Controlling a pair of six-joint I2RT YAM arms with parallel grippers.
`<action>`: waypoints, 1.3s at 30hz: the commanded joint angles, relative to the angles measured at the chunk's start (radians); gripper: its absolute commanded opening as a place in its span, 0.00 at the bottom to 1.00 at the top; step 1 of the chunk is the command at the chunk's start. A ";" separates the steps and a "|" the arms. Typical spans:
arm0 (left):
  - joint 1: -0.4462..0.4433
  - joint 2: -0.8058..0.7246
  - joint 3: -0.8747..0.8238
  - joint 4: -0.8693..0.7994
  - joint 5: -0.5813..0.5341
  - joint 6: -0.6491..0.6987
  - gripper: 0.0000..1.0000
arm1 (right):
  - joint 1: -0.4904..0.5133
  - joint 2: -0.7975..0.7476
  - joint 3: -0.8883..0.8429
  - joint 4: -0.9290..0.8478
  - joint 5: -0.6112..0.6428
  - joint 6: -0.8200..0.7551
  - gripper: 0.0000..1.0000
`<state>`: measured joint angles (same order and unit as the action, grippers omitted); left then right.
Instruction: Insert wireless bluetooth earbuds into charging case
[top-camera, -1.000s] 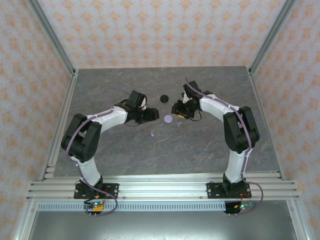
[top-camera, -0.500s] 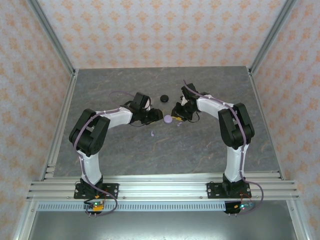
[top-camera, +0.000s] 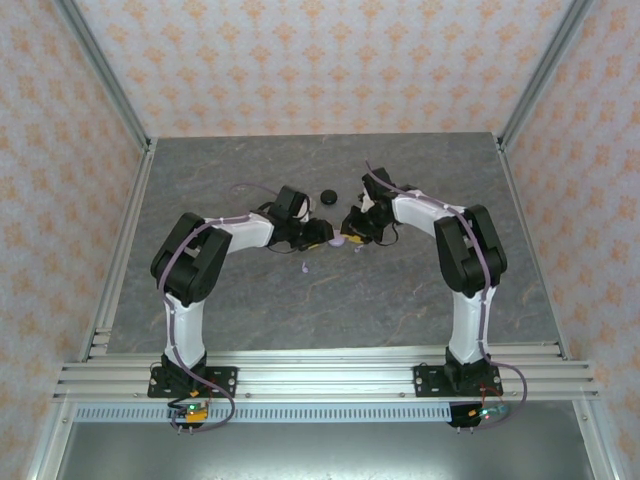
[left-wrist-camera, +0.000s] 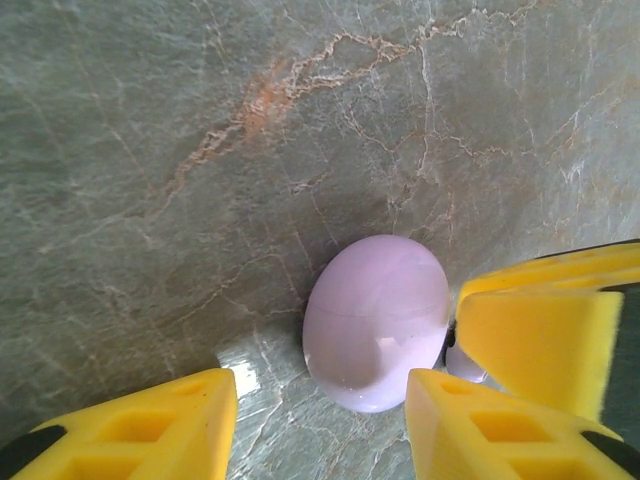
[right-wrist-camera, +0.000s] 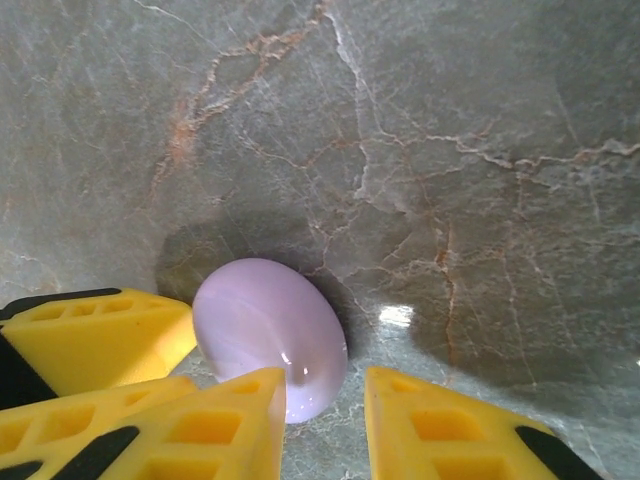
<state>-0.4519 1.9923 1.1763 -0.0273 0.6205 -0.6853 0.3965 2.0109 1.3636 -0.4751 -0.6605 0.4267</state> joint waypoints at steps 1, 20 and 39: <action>-0.010 0.024 0.030 0.020 0.019 -0.012 0.47 | -0.003 0.023 0.013 0.012 -0.013 0.002 0.28; -0.020 0.097 0.034 0.156 0.106 -0.103 0.40 | -0.002 0.041 0.001 0.023 -0.017 0.015 0.24; -0.021 0.036 0.005 0.121 0.056 -0.083 0.17 | -0.005 -0.041 -0.015 0.009 0.032 0.013 0.29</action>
<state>-0.4587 2.0632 1.2003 0.1246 0.7136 -0.8028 0.3855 2.0308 1.3628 -0.4435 -0.6628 0.4385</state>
